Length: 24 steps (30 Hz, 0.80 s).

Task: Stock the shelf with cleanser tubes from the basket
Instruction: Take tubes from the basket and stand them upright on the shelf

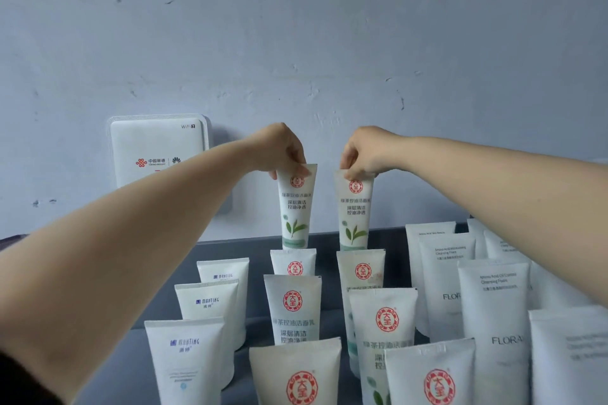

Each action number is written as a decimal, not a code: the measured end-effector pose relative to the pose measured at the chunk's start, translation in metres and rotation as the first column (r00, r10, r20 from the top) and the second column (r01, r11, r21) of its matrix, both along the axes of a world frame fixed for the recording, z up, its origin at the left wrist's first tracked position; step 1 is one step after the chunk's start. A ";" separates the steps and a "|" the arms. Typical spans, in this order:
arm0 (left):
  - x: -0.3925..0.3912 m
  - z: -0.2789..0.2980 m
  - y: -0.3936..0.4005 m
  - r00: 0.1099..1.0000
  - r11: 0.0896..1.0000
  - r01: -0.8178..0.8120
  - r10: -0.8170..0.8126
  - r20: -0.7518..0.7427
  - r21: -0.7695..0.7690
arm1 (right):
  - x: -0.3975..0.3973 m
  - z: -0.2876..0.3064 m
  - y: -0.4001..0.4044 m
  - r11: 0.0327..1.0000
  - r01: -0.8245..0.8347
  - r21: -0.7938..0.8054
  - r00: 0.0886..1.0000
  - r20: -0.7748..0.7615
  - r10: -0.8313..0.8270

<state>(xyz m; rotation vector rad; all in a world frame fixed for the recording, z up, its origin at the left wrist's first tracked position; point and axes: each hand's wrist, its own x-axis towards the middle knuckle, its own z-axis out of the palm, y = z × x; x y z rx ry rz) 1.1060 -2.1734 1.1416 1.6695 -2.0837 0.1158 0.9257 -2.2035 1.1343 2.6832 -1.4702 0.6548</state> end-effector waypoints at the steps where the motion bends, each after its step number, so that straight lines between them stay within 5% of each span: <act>1: 0.001 -0.004 -0.004 1.000 1.000 -0.001 0.001 0.013 0.031 | 0.001 -0.003 -0.002 1.000 0.002 0.024 1.000 -0.028 -0.001; 10: -0.001 -0.037 -0.030 0.988 0.967 0.006 -0.045 0.146 0.255 | 0.011 -0.033 -0.015 0.987 0.021 0.162 0.971 -0.238 0.019; 24: -0.006 -0.068 -0.040 0.980 0.887 0.058 -0.138 0.143 0.458 | 0.022 -0.057 -0.029 0.949 0.027 0.314 0.939 -0.333 0.083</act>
